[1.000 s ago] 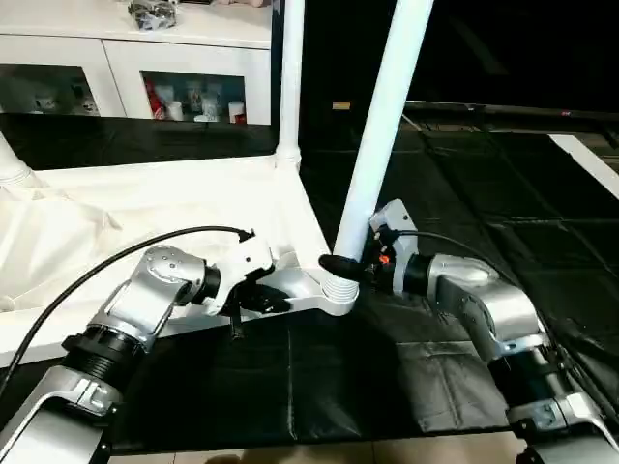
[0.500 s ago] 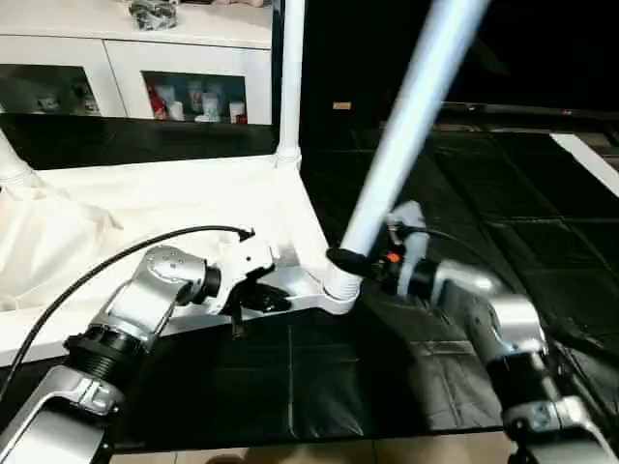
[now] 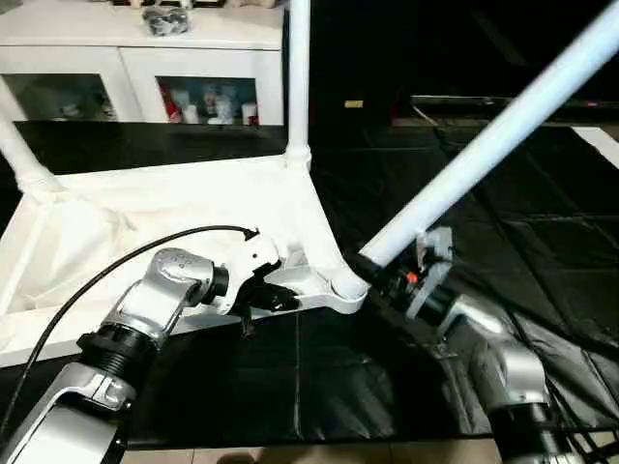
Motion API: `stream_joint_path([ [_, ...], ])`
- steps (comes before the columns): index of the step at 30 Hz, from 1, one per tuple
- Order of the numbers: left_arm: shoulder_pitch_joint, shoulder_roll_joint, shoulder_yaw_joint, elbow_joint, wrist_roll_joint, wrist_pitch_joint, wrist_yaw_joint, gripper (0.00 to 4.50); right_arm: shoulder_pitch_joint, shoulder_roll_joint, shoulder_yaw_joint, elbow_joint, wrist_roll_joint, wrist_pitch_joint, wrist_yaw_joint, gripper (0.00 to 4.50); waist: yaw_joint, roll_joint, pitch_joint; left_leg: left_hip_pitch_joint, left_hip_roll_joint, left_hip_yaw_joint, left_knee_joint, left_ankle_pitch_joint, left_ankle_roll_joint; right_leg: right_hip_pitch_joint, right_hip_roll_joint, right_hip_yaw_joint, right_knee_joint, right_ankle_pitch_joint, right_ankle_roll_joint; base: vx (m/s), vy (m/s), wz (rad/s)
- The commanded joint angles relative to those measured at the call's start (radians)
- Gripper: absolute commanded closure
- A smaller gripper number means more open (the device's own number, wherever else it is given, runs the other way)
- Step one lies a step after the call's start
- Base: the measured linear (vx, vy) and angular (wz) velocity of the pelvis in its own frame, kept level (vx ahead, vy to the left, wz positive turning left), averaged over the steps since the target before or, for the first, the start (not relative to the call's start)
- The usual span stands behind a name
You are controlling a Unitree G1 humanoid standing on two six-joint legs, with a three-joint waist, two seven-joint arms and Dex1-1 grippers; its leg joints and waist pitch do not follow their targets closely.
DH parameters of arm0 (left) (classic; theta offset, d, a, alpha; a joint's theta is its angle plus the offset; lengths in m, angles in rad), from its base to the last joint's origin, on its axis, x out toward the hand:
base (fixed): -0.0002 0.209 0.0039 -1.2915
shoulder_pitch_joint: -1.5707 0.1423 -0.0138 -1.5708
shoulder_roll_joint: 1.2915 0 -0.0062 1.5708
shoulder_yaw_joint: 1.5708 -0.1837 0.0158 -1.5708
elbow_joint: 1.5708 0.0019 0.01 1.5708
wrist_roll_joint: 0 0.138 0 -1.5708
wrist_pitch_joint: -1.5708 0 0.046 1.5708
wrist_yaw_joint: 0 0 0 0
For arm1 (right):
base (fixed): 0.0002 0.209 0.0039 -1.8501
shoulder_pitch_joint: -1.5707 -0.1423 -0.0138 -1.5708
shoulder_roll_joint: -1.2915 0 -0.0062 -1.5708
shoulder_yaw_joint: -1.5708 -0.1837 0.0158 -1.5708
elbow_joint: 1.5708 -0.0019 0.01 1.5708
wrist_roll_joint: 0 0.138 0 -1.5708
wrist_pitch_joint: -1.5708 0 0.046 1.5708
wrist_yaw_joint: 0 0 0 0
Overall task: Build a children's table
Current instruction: Insert table leg to table base
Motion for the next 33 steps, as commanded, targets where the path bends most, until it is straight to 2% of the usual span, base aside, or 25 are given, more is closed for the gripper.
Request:
stream_joint_path([
  [1,-0.056,0.027,0.062,0.026,0.028,0.004,0.098,4.5,0.058,-0.034,0.068,0.033,-0.072,0.014,0.042,2.59,-0.002,0.008,-0.058,0.005,0.013,-0.001,-0.074,-0.336,0.0,0.042,-0.072,0.048,-0.111,-0.508,-0.088,0.0,0.0,0.0],
  [2,-0.056,0.027,0.062,0.026,0.028,0.004,0.098,4.5,0.058,-0.034,0.068,0.033,-0.072,0.014,0.042,2.59,-0.002,0.012,-0.057,0.006,0.014,-0.002,-0.074,-0.335,0.003,0.04,-0.072,0.047,-0.113,-0.519,-0.086,0.0,0.0,0.0],
  [3,-0.056,0.027,0.062,0.027,0.029,0.003,0.099,4.5,0.059,-0.04,0.079,0.031,-0.082,0.01,0.05,2.59,-0.003,0.008,-0.057,0.006,0.015,-0.001,-0.074,-0.335,0.004,0.04,-0.071,0.047,-0.114,-0.522,-0.084,0.0,0.0,0.0],
  [4,-0.049,0.028,0.059,0.025,0.033,-0.001,0.105,4.5,0.058,-0.056,0.113,0.039,-0.113,-0.012,0.074,2.59,-0.004,-0.008,-0.058,0.003,0.015,0.0,-0.074,-0.328,0.008,0.042,-0.071,0.047,-0.114,-0.525,-0.08,0.0,0.0,0.0],
  [5,-0.048,0.028,0.059,0.025,0.033,-0.001,0.105,4.5,0.058,-0.057,0.114,0.039,-0.114,-0.012,0.074,2.59,0.0,0.0,-0.057,0.003,0.016,-0.002,-0.075,-0.324,0.009,0.04,-0.073,0.047,-0.111,-0.533,-0.078,0.0,0.0,0.0],
  [6,-0.042,0.028,0.06,0.021,0.035,0.0,0.111,4.5,0.055,-0.062,0.129,0.047,-0.124,-0.019,0.083,2.59,-0.002,-0.007,-0.056,0.002,0.016,-0.002,-0.076,-0.324,0.012,0.04,-0.073,0.046,-0.111,-0.544,-0.073,0.0,0.0,0.0],
  [7,-0.036,0.028,0.06,0.014,0.036,0.001,0.116,4.5,0.049,-0.064,0.138,0.056,-0.127,-0.019,0.09,2.59,-0.003,-0.021,-0.056,0.002,0.017,0.0,-0.076,-0.32,0.014,0.04,-0.074,0.046,-0.114,-0.549,-0.069,0.0,0.0,0.0],
  [8,-0.03,0.029,0.061,0.009,0.037,0.002,0.12,4.5,0.041,-0.065,0.145,0.067,-0.129,-0.022,0.093,2.59,0.0,-0.014,-0.056,0.003,0.017,-0.001,-0.076,-0.317,0.013,0.038,-0.077,0.047,-0.113,-0.557,-0.067,0.0,0.0,0.0],
  [10,-0.022,0.031,0.06,0.001,0.041,0.001,0.127,4.5,0.028,-0.067,0.154,0.085,-0.136,-0.028,0.095,2.59,-0.003,-0.02,-0.053,0.004,0.018,-0.002,-0.078,-0.335,0.013,0.035,-0.076,0.046,-0.117,-0.577,-0.061,0.0,0.0,0.0],
  [11,-0.012,0.038,0.058,-0.01,0.044,-0.001,0.125,4.5,-0.005,-0.063,0.159,0.127,-0.146,-0.037,0.098,2.59,-0.007,-0.033,-0.053,0.006,0.018,-0.001,-0.078,-0.347,0.012,0.034,-0.077,0.044,-0.12,-0.594,-0.053,0.0,0.0,0.0],
  [12,-0.012,0.038,0.058,-0.01,0.044,-0.001,0.125,4.5,-0.005,-0.063,0.159,0.127,-0.146,-0.037,0.098,2.59,-0.006,-0.036,-0.054,0.005,0.018,-0.003,-0.078,-0.347,0.011,0.035,-0.079,0.043,-0.117,-0.6,-0.052,0.0,0.0,0.0],
  [13,-0.01,0.044,0.054,-0.014,0.048,-0.006,0.12,4.5,-0.026,-0.06,0.162,0.151,-0.15,-0.04,0.105,2.59,-0.008,-0.028,-0.053,0.006,0.018,-0.004,-0.079,-0.357,0.009,0.033,-0.08,0.043,-0.121,-0.617,-0.049,0.0,0.0,0.0],
  [14,-0.008,0.058,0.038,-0.019,0.064,-0.025,0.105,4.5,-0.067,-0.053,0.169,0.194,-0.157,-0.054,0.124,2.59,-0.011,-0.033,-0.05,0.009,0.017,-0.003,-0.078,-0.373,0.007,0.029,-0.078,0.041,-0.127,-0.637,-0.041,0.0,0.0,0.0],
  [15,-0.008,0.058,0.038,-0.019,0.064,-0.025,0.105,4.5,-0.067,-0.053,0.169,0.194,-0.157,-0.054,0.124,2.59,-0.011,-0.03,-0.05,0.012,0.017,-0.007,-0.077,-0.39,0.004,0.027,-0.082,0.038,-0.126,-0.651,-0.042,0.0,0.0,0.0],
  [16,-0.007,0.068,0.026,-0.023,0.073,-0.038,0.093,4.5,-0.087,-0.048,0.173,0.214,-0.159,-0.059,0.134,2.59,-0.017,-0.037,-0.049,0.01,0.016,-0.008,-0.077,-0.403,0.001,0.03,-0.082,0.033,-0.131,-0.676,-0.029,0.0,0.0,0.0],
  [17,-0.006,0.072,0.021,-0.026,0.077,-0.042,0.087,4.5,-0.095,-0.045,0.175,0.221,-0.159,-0.061,0.138,2.59,-0.018,-0.034,-0.05,0.01,0.017,-0.009,-0.08,-0.406,-0.002,0.032,-0.082,0.033,-0.133,-0.675,-0.025,0.0,0.0,0.0],
  [18,-0.007,0.077,0.012,-0.03,0.083,-0.046,0.075,4.5,-0.112,-0.041,0.18,0.235,-0.157,-0.064,0.152,2.59,-0.025,-0.045,-0.053,0.009,0.02,-0.011,-0.084,-0.408,-0.003,0.038,-0.082,0.029,-0.135,-0.649,-0.026,0.0,0.0,0.0],
  [22,-0.03,0.083,-0.012,-0.016,0.107,-0.069,0.056,4.5,-0.152,-0.048,0.209,0.273,-0.164,-0.069,0.229,2.59,-0.032,-0.041,-0.053,0.012,0.023,-0.01,-0.087,-0.396,0.001,0.037,-0.082,0.033,-0.129,-0.592,-0.056,0.0,0.0,0.0],
  [26,-0.051,0.08,-0.021,0.0,0.113,-0.078,0.046,4.5,-0.162,-0.057,0.232,0.286,-0.163,-0.08,0.285,2.59,-0.031,-0.04,-0.054,0.02,0.026,-0.005,-0.087,-0.396,0.005,0.034,-0.08,0.039,-0.125,-0.54,-0.087,0.0,0.0,0.0],
  [27,-0.057,0.078,-0.024,0.007,0.115,-0.085,0.041,4.5,-0.16,-0.06,0.235,0.284,-0.159,-0.077,0.305,2.59,-0.03,-0.032,-0.054,0.022,0.026,-0.005,-0.087,-0.397,0.004,0.033,-0.079,0.04,-0.124,-0.533,-0.093,0.0,0.0,0.0],
  [28,-0.069,0.075,-0.032,0.016,0.113,-0.106,0.024,4.5,-0.153,-0.072,0.242,0.276,-0.149,-0.066,0.35,2.59,-0.03,-0.025,-0.057,0.018,0.027,-0.005,-0.088,-0.39,0.001,0.039,-0.078,0.042,-0.119,-0.497,-0.105,0.0,0.0,0.0],
  [29,-0.069,0.075,-0.032,0.016,0.113,-0.106,0.024,4.5,-0.153,-0.072,0.242,0.276,-0.149,-0.066,0.35,2.59,-0.031,-0.03,-0.057,0.018,0.028,-0.004,-0.089,-0.387,0.002,0.04,-0.078,0.043,-0.119,-0.483,-0.109,0.0,0.0,0.0],
  [31,-0.079,0.07,-0.042,0.02,0.104,-0.124,-0.01,4.5,-0.154,-0.086,0.253,0.274,-0.146,-0.06,0.397,2.59,-0.028,-0.025,-0.06,0.021,0.029,-0.002,-0.087,-0.376,0.002,0.04,-0.076,0.047,-0.111,-0.43,-0.131,0.0,0.0,0.0],
  [33,-0.084,0.067,-0.051,0.021,0.101,-0.133,-0.033,4.5,-0.161,-0.089,0.257,0.282,-0.145,-0.061,0.421,2.59,-0.027,-0.029,-0.062,0.018,0.03,0.001,-0.086,-0.351,0.005,0.045,-0.073,0.049,-0.103,-0.373,-0.154,0.0,0.0,0.0],
])
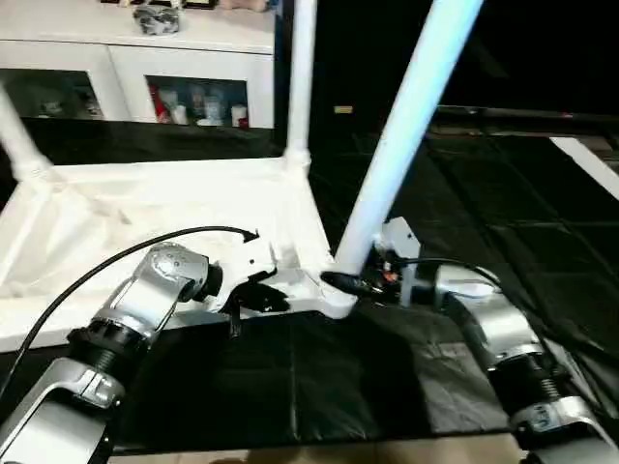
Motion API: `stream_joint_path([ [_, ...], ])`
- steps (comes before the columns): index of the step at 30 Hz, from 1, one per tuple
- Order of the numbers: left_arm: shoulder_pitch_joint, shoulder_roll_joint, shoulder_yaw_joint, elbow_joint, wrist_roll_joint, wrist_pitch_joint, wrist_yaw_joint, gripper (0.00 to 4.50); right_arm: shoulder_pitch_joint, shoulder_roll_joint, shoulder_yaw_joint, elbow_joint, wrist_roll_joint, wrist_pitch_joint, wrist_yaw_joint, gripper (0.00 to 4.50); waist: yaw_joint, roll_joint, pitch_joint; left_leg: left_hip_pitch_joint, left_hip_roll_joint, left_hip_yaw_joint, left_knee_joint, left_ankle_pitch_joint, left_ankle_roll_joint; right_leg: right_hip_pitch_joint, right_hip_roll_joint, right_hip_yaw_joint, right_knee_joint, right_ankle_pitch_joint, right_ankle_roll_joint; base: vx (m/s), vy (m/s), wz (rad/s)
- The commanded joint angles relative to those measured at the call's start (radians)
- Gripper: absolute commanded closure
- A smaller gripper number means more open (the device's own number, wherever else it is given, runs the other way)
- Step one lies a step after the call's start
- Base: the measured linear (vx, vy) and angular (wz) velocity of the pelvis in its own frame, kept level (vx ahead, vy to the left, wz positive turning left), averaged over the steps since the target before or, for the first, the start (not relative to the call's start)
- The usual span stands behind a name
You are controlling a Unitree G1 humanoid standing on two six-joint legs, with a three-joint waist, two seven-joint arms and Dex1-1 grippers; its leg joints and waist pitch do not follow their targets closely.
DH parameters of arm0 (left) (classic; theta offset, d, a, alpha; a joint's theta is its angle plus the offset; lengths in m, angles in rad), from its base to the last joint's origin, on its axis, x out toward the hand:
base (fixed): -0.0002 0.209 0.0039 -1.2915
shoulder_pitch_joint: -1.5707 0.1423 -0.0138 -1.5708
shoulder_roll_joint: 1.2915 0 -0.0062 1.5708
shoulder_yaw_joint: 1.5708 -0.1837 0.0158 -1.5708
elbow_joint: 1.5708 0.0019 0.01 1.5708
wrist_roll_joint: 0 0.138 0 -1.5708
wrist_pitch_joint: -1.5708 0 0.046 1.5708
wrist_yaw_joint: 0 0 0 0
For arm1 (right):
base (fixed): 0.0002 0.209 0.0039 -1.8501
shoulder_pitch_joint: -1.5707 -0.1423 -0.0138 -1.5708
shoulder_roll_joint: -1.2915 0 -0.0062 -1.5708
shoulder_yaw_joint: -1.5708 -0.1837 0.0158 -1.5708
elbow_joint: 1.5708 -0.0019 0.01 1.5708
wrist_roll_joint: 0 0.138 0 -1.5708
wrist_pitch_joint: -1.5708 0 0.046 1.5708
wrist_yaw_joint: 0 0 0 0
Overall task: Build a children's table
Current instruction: Insert table leg to table base, then rotate leg to tighten
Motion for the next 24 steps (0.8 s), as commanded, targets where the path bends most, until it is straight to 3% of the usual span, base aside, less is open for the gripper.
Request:
stream_joint_path([
  [1,-0.062,0.009,0.01,0.014,0.032,-0.014,0.028,4.5,0.049,0.012,0.11,0.052,-0.021,0.057,0.113,2.59,-0.001,0.02,-0.049,0.011,0.028,0.003,-0.074,-0.34,0.006,0.028,-0.072,0.057,-0.074,-0.35,-0.166,0.0,0.0,0.0],
  [8,-0.087,-0.001,-0.013,0.065,0.033,-0.043,-0.027,4.5,0.021,0.003,0.139,0.069,-0.024,0.079,0.199,2.59,0.005,0.014,-0.055,0.002,0.027,0.008,-0.07,-0.261,0.016,0.041,-0.07,0.06,-0.056,-0.267,-0.189,0.0,0.0,0.0],
  [10,-0.091,-0.002,-0.014,0.074,0.037,-0.046,-0.026,4.5,0.019,0.003,0.142,0.068,-0.025,0.081,0.206,2.59,0.009,0.02,-0.055,0.003,0.028,0.008,-0.07,-0.262,0.015,0.04,-0.071,0.06,-0.056,-0.278,-0.188,0.0,0.0,0.0],
  [11,-0.095,-0.002,-0.014,0.082,0.041,-0.047,-0.023,4.5,0.019,0.003,0.144,0.066,-0.025,0.083,0.211,2.59,0.01,0.016,-0.054,0.003,0.028,0.008,-0.071,-0.265,0.014,0.041,-0.072,0.06,-0.056,-0.287,-0.184,0.0,0.0,0.0],
  [22,-0.111,0.0,-0.008,0.133,0.064,-0.047,0.007,4.5,0.031,0.025,0.145,0.056,-0.045,0.068,0.208,2.59,0.018,0.015,-0.051,0.01,0.027,0.007,-0.076,-0.299,0.003,0.038,-0.074,0.062,-0.068,-0.389,-0.148,0.0,0.0,0.0],
  [24,-0.112,0.0,-0.007,0.141,0.066,-0.043,0.015,4.5,0.04,0.031,0.138,0.051,-0.047,0.063,0.186,2.59,0.019,0.02,-0.05,0.011,0.027,0.006,-0.077,-0.305,0.002,0.037,-0.074,0.062,-0.07,-0.395,-0.147,0.0,0.0,0.0],
])
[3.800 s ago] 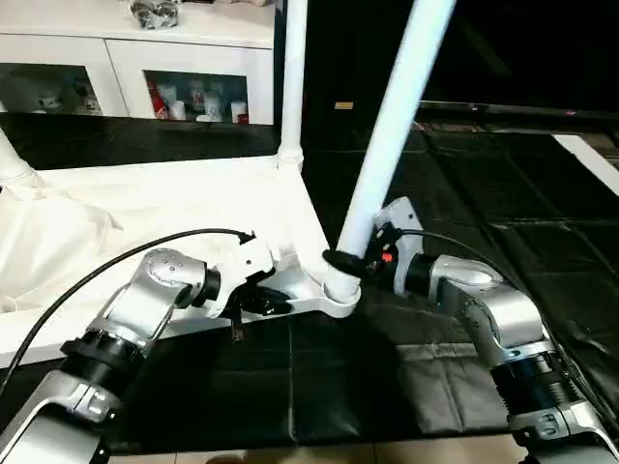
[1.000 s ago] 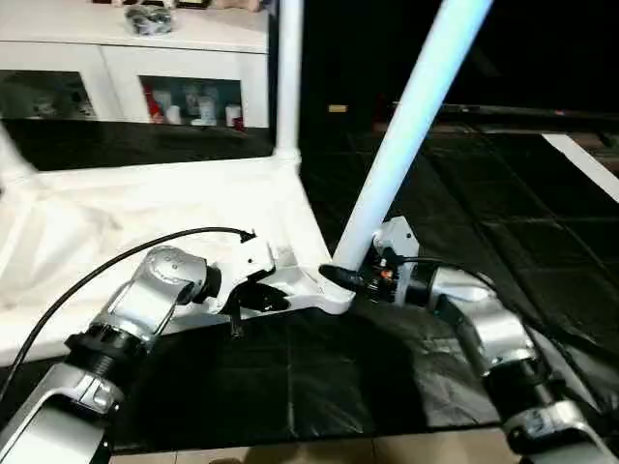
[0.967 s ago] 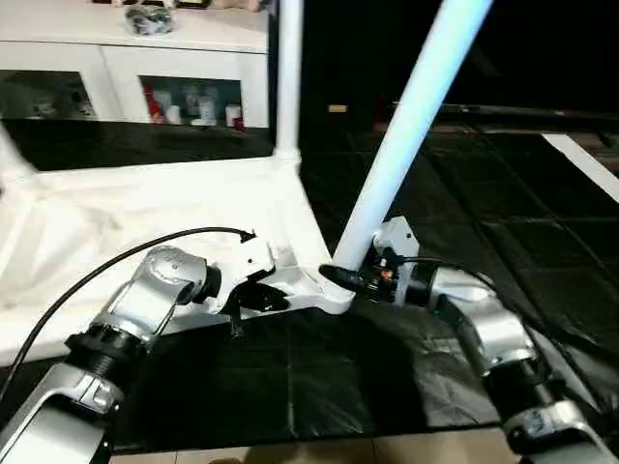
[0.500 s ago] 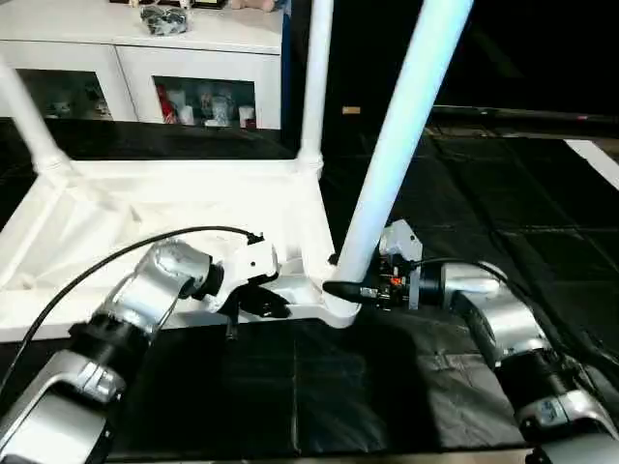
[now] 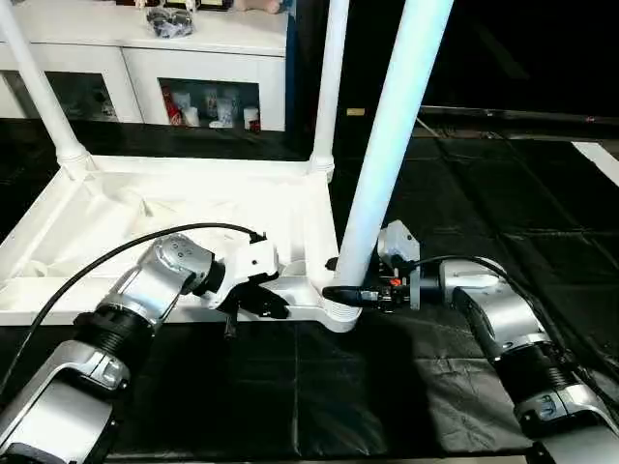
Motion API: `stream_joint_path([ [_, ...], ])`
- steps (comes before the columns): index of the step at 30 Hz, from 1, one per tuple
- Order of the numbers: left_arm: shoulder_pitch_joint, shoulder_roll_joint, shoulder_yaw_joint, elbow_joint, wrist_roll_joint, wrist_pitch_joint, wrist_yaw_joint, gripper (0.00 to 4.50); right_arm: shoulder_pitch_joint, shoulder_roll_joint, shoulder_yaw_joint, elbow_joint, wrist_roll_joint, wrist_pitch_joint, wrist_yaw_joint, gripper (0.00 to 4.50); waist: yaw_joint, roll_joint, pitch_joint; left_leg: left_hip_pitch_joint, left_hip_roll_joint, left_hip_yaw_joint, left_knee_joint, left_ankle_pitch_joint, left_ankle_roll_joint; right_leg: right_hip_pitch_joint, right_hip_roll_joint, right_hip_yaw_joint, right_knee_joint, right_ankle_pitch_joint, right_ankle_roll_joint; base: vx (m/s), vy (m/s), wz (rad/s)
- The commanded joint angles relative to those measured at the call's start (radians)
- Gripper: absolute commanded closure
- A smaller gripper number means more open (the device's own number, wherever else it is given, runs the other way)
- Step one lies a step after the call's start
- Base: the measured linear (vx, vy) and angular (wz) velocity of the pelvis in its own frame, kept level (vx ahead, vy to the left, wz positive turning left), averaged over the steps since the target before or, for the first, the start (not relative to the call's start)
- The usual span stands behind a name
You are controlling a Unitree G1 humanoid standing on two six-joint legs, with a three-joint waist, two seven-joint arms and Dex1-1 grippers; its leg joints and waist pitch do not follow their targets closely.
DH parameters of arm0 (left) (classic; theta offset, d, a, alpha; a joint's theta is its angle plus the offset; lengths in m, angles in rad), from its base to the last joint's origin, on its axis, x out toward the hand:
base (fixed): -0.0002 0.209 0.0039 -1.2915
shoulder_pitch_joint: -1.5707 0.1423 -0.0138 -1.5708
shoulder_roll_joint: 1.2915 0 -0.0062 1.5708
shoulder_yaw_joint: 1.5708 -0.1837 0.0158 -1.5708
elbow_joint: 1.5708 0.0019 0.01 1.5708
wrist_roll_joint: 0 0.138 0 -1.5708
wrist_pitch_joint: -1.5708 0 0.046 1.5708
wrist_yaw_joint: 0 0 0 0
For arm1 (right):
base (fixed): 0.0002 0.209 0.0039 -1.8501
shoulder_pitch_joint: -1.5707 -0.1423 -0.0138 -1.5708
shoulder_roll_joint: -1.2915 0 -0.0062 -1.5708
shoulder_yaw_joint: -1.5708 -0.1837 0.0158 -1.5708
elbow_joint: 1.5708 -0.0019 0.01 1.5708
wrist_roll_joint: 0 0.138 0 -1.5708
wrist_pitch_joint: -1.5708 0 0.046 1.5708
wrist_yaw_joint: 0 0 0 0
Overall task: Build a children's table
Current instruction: Rotate leg to tighten
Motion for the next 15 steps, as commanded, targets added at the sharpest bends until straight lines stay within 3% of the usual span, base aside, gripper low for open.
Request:
stream_joint_path([
  [1,-0.046,0.006,0.028,0.034,0.051,0.019,0.097,4.5,0.077,0.046,0.121,0.031,-0.028,0.041,0.055,2.59,-0.004,0.013,-0.046,0.0,0.027,0.0,-0.068,-0.307,0.003,0.035,-0.074,0.055,-0.085,-0.384,-0.15,0.0,0.0,0.0],
  [3,-0.043,0.006,0.036,0.03,0.046,0.035,0.106,4.5,0.076,0.058,0.106,0.043,-0.035,0.035,0.012,2.59,-0.005,0.016,-0.046,0.001,0.027,-0.001,-0.069,-0.312,0.0,0.034,-0.075,0.055,-0.086,-0.395,-0.148,0.0,0.0,0.0],
  [4,-0.021,0.006,0.062,-0.012,0.033,0.094,0.142,4.5,0.056,0.093,0.06,0.102,-0.06,0.014,-0.13,2.59,-0.008,0.021,-0.043,0.0,0.025,-0.003,-0.07,-0.329,-0.005,0.033,-0.076,0.054,-0.089,-0.432,-0.141,0.0,0.0,0.0],
  [6,-0.005,0.007,0.076,-0.039,0.027,0.127,0.163,4.5,0.043,0.112,0.033,0.136,-0.072,0.005,-0.208,2.59,-0.012,0.019,-0.042,0.006,0.025,-0.002,-0.071,-0.346,-0.015,0.026,-0.078,0.053,-0.095,-0.47,-0.138,0.0,0.0,0.0],
  [7,0.025,0.007,0.095,-0.092,0.018,0.174,0.189,4.5,0.032,0.135,0.001,0.166,-0.073,0.011,-0.291,2.59,-0.028,0.018,-0.039,-0.001,0.024,-0.012,-0.075,-0.375,-0.035,0.031,-0.081,0.045,-0.096,-0.542,-0.116,0.0,0.0,0.0],
  [8,0.044,0.007,0.106,-0.126,0.012,0.205,0.205,4.5,0.025,0.149,-0.019,0.183,-0.073,0.017,-0.34,2.59,-0.033,0.012,-0.038,0.0,0.023,-0.012,-0.074,-0.383,-0.033,0.03,-0.081,0.043,-0.103,-0.569,-0.103,0.0,0.0,0.0],
  [10,0.072,0.001,0.123,-0.176,0.005,0.247,0.231,4.5,0.016,0.169,-0.039,0.2,-0.072,0.027,-0.397,2.59,-0.046,0.017,-0.036,0.002,0.022,-0.016,-0.073,-0.405,-0.03,0.024,-0.081,0.04,-0.107,-0.598,-0.096,0.0,0.0,0.0],
  [11,0.11,-0.021,0.15,-0.249,-0.005,0.318,0.281,4.5,0.0,0.198,-0.064,0.23,-0.072,0.035,-0.482,2.59,-0.05,0.018,-0.034,0.003,0.022,-0.016,-0.074,-0.419,-0.028,0.022,-0.079,0.039,-0.112,-0.611,-0.09,0.0,0.0,0.0],
  [12,0.146,-0.059,0.172,-0.323,-0.005,0.39,0.344,4.5,-0.021,0.235,-0.093,0.267,-0.064,0.045,-0.573,2.59,-0.063,0.011,-0.036,-0.005,0.025,-0.018,-0.077,-0.415,-0.032,0.028,-0.079,0.04,-0.104,-0.588,-0.096,0.0,0.0,0.0],
  [13,0.156,-0.084,0.179,-0.351,-0.001,0.419,0.375,4.5,-0.033,0.252,-0.107,0.287,-0.058,0.05,-0.611,2.59,-0.069,0.013,-0.034,-0.009,0.023,-0.021,-0.079,-0.42,-0.031,0.028,-0.077,0.036,-0.107,-0.587,-0.096,0.0,0.0,0.0],
  [15,0.167,-0.145,0.189,-0.395,0.005,0.474,0.436,4.5,-0.063,0.28,-0.127,0.332,-0.049,0.063,-0.678,2.59,-0.078,0.016,-0.034,0.004,0.02,-0.019,-0.072,-0.448,-0.028,0.017,-0.075,0.035,-0.113,-0.591,-0.099,0.0,0.0,0.0],
])
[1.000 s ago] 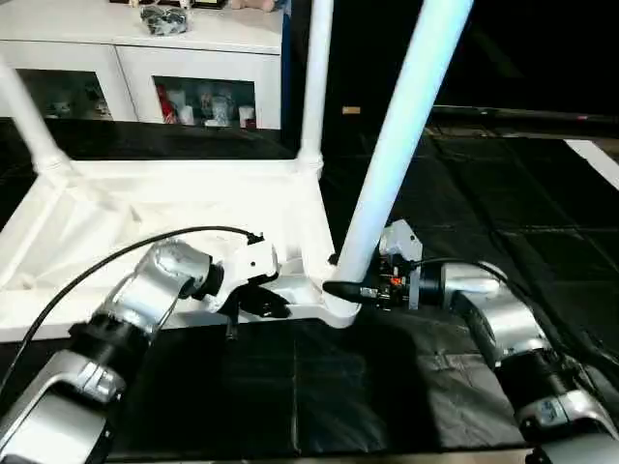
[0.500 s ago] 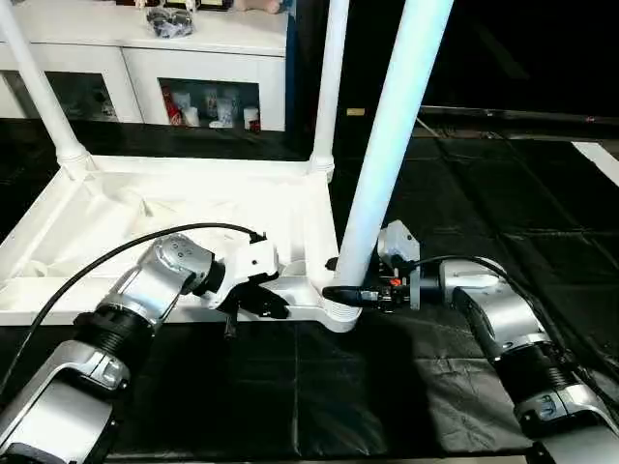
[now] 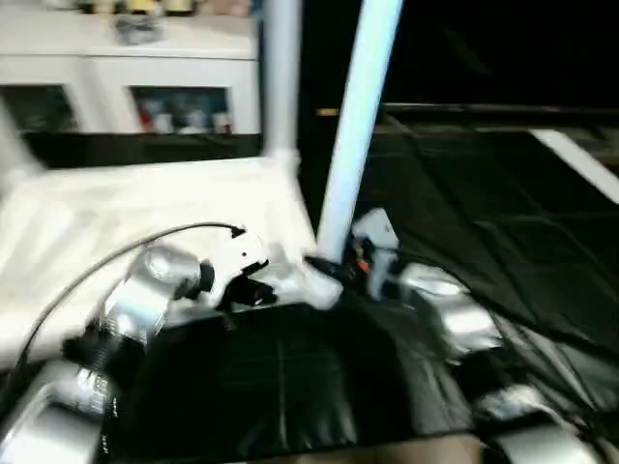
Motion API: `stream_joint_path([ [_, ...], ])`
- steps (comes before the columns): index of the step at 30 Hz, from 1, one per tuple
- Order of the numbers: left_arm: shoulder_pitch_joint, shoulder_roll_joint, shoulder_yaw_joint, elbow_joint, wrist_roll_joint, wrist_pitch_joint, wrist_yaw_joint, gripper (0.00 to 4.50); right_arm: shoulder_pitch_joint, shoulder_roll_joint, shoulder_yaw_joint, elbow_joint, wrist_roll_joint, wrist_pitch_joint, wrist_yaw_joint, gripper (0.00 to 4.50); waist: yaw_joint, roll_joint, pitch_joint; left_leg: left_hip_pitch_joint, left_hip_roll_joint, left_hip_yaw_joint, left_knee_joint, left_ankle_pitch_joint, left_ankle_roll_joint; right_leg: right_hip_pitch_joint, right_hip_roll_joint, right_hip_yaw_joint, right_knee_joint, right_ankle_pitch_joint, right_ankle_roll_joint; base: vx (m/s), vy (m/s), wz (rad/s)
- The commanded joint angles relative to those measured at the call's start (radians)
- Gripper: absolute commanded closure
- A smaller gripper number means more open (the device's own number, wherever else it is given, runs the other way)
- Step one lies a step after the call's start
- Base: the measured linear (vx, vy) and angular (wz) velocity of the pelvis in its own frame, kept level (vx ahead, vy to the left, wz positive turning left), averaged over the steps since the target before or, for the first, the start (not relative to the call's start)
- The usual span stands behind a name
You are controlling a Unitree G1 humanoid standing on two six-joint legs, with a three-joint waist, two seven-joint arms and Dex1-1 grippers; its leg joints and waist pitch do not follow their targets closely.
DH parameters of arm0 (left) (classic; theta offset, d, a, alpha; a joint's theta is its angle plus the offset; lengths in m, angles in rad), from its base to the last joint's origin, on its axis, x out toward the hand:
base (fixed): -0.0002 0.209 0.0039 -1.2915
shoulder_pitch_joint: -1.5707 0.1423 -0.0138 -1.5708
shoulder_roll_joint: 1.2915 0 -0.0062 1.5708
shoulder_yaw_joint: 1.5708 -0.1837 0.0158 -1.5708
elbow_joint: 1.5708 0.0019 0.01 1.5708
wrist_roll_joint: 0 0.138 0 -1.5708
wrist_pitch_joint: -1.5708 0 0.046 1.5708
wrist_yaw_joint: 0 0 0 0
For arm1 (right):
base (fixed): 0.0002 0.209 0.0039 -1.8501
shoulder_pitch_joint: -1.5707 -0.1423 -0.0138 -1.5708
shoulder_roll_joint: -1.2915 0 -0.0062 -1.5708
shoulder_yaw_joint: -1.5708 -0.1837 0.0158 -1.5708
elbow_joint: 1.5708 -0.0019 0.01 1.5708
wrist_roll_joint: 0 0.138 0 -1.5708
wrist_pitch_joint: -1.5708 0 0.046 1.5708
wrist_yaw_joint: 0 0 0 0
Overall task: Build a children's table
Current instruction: Rotate leg to tighten
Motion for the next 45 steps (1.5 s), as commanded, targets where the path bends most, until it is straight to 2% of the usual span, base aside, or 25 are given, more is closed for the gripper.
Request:
stream_joint_path([
  [1,-0.004,-0.083,0.018,-0.092,-0.017,0.07,0.078,4.5,0.005,0.029,0.005,0.145,-0.026,0.082,-0.1,2.59,0.001,0.015,-0.036,0.006,0.02,-0.011,-0.074,-0.44,-0.019,0.018,-0.074,0.043,-0.105,-0.564,-0.106,0.0,0.0,0.0],
  [2,-0.007,-0.119,0.002,-0.111,-0.011,0.092,0.094,4.5,-0.023,0.046,0.007,0.182,-0.035,0.074,-0.128,2.59,-0.004,0.011,-0.037,-0.003,0.02,-0.01,-0.077,-0.422,-0.013,0.024,-0.071,0.043,-0.1,-0.528,-0.115,0.0,0.0,0.0],
  [7,-0.022,-0.131,-0.017,-0.081,0.005,0.083,0.118,4.5,-0.054,0.064,0.002,0.207,-0.04,0.066,-0.137,2.59,-0.002,0.007,-0.037,0.0,0.014,-0.005,-0.073,-0.416,0.008,0.019,-0.07,0.045,-0.107,-0.537,-0.098,0.0,0.0,0.0],
  [8,-0.026,-0.125,-0.014,-0.07,0.016,0.084,0.141,4.5,-0.057,0.066,0.0,0.211,-0.042,0.064,-0.141,2.59,-0.001,0.002,-0.038,-0.002,0.015,-0.004,-0.074,-0.4,0.011,0.02,-0.07,0.046,-0.105,-0.533,-0.097,0.0,0.0,0.0],
  [11,-0.028,-0.12,0.001,-0.072,0.029,0.111,0.187,4.5,-0.063,0.071,-0.006,0.227,-0.047,0.055,-0.147,2.59,0.002,0.005,-0.037,-0.003,0.017,-0.003,-0.076,-0.382,0.011,0.02,-0.07,0.046,-0.104,-0.53,-0.094,0.0,0.0,0.0],
  [16,-0.032,-0.118,0.018,-0.061,0.038,0.116,0.208,4.5,-0.074,0.067,-0.012,0.266,-0.059,0.034,-0.147,2.59,-0.002,0.008,-0.035,-0.001,0.017,-0.006,-0.077,-0.419,0.003,0.017,-0.069,0.043,-0.108,-0.549,-0.089,0.0,0.0,0.0],
  [18,-0.036,-0.116,0.021,-0.053,0.034,0.107,0.206,4.5,-0.073,0.067,-0.027,0.265,-0.042,0.044,-0.125,2.59,-0.003,0.009,-0.034,0.001,0.016,-0.006,-0.077,-0.432,0.003,0.015,-0.068,0.043,-0.11,-0.561,-0.084,0.0,0.0,0.0],
  [19,-0.039,-0.115,0.023,-0.047,0.031,0.1,0.204,4.5,-0.073,0.067,-0.039,0.262,-0.029,0.045,-0.116,2.03,-0.002,0.009,-0.035,0.002,0.016,-0.006,-0.077,-0.433,0.004,0.014,-0.069,0.044,-0.111,-0.56,-0.083,0.0,0.0,0.0],
  [23,-0.046,-0.106,0.022,-0.034,0.023,0.08,0.2,4.5,-0.076,0.067,-0.049,0.265,-0.024,0.029,-0.111,1.8,-0.002,0.013,-0.037,0.0,0.017,-0.006,-0.078,-0.431,0.004,0.016,-0.069,0.045,-0.11,-0.533,-0.094,0.0,0.0,0.0],
  [24,-0.048,-0.103,0.021,-0.029,0.021,0.07,0.197,4.5,-0.076,0.066,-0.051,0.265,-0.023,0.025,-0.108,1.55,-0.001,0.012,-0.038,-0.003,0.018,-0.007,-0.08,-0.417,0.005,0.02,-0.069,0.045,-0.105,-0.507,-0.103,0.0,0.0,0.0],
  [25,-0.051,-0.098,0.018,-0.024,0.017,0.059,0.188,4.5,-0.076,0.064,-0.054,0.266,-0.022,0.018,-0.104,1.55,0.0,0.017,-0.037,-0.004,0.019,-0.006,-0.081,-0.41,0.006,0.019,-0.069,0.046,-0.103,-0.492,-0.109,0.0,0.0,0.0],
  [28,-0.056,-0.089,0.013,-0.014,0.014,0.04,0.17,4.5,-0.068,0.057,-0.059,0.258,-0.023,0.008,-0.094,1.34,-0.001,0.015,-0.037,-0.004,0.019,-0.006,-0.081,-0.413,0.005,0.02,-0.069,0.047,-0.103,-0.493,-0.112,0.0,0.0,0.0],
  [29,-0.061,-0.085,0.011,-0.001,0.016,0.027,0.164,4.5,-0.056,0.048,-0.054,0.241,-0.03,-0.013,-0.083,1.23,0.001,0.027,-0.039,-0.003,0.019,-0.005,-0.08,-0.404,0.003,0.02,-0.07,0.049,-0.101,-0.474,-0.119,0.0,0.0,0.0],
  [30,-0.065,-0.081,0.008,0.011,0.017,0.014,0.161,4.5,-0.044,0.039,-0.049,0.227,-0.042,-0.04,-0.077,1.11,-0.001,0.019,-0.04,-0.008,0.018,-0.003,-0.079,-0.388,0.007,0.024,-0.067,0.049,-0.1,-0.447,-0.123,0.0,0.0,0.0],
  [33,-0.072,-0.075,0.002,0.031,0.016,-0.012,0.15,4.5,-0.014,0.024,-0.055,0.175,-0.029,-0.055,-0.037,0.88,0.007,0.021,-0.049,-0.012,0.021,0.002,-0.075,-0.31,0.017,0.03,-0.066,0.054,-0.086,-0.331,-0.157,0.0,0.0,0.0],
  [35,-0.076,-0.071,-0.002,0.044,0.012,-0.031,0.142,4.5,0.009,0.011,-0.063,0.136,-0.016,-0.053,-0.03,0.62,0.009,0.021,-0.057,-0.021,0.022,0.006,-0.069,-0.213,0.033,0.037,-0.062,0.055,-0.066,-0.185,-0.194,0.0,0.0,0.0],
  [36,-0.078,-0.063,-0.012,0.057,0.015,-0.052,0.125,4.5,0.044,-0.004,-0.066,0.087,-0.005,-0.063,-0.012,0.52,0.014,0.025,-0.056,-0.022,0.022,0.01,-0.065,-0.181,0.044,0.037,-0.062,0.055,-0.065,-0.137,-0.202,0.0,0.0,0.0],
  [37,-0.079,-0.056,-0.021,0.069,0.019,-0.069,0.113,4.5,0.076,-0.018,-0.072,0.041,0.008,-0.067,0.005,0.52,0.013,0.026,-0.054,-0.024,0.022,0.009,-0.065,-0.176,0.048,0.037,-0.061,0.055,-0.063,-0.125,-0.206,0.0,0.0,0.0],
  [38,-0.08,-0.052,-0.026,0.076,0.022,-0.081,0.104,4.5,0.097,-0.027,-0.075,0.01,0.017,-0.069,0.016,0.36,0.018,0.023,-0.057,-0.025,0.023,0.01,-0.064,-0.163,0.053,0.043,-0.062,0.055,-0.06,-0.1,-0.206,0.0,0.0,0.0],
  [40,-0.08,-0.041,-0.038,0.104,0.022,-0.125,0.073,4.5,0.167,-0.066,-0.08,-0.106,0.046,-0.051,0.073,0.23,0.022,0.026,-0.057,-0.023,0.022,0.012,-0.062,-0.158,0.059,0.042,-0.058,0.055,-0.06,-0.076,-0.213,0.0,0.0,0.0],
  [42,-0.08,-0.037,-0.041,0.109,0.023,-0.134,0.067,4.5,0.179,-0.074,-0.08,-0.127,0.052,-0.048,0.085,0.11,0.026,0.025,-0.059,-0.023,0.025,0.011,-0.062,-0.149,0.06,0.044,-0.06,0.055,-0.053,-0.051,-0.223,0.0,0.0,0.0],
  [44,-0.078,-0.028,-0.048,0.116,0.024,-0.149,0.049,4.5,0.197,-0.089,-0.081,-0.162,0.064,-0.044,0.116,0.03,0.026,0.025,-0.055,-0.02,0.023,0.014,-0.063,-0.18,0.059,0.043,-0.061,0.055,-0.061,-0.098,-0.221,0.0,0.0,0.0],
  [45,-0.077,-0.018,-0.056,0.124,0.026,-0.175,0.03,4.5,0.213,-0.104,-0.08,-0.195,0.073,-0.042,0.145,0.03,0.028,0.026,-0.053,-0.02,0.023,0.015,-0.064,-0.199,0.057,0.043,-0.062,0.056,-0.065,-0.137,-0.209,0.0,0.0,0.0],
])
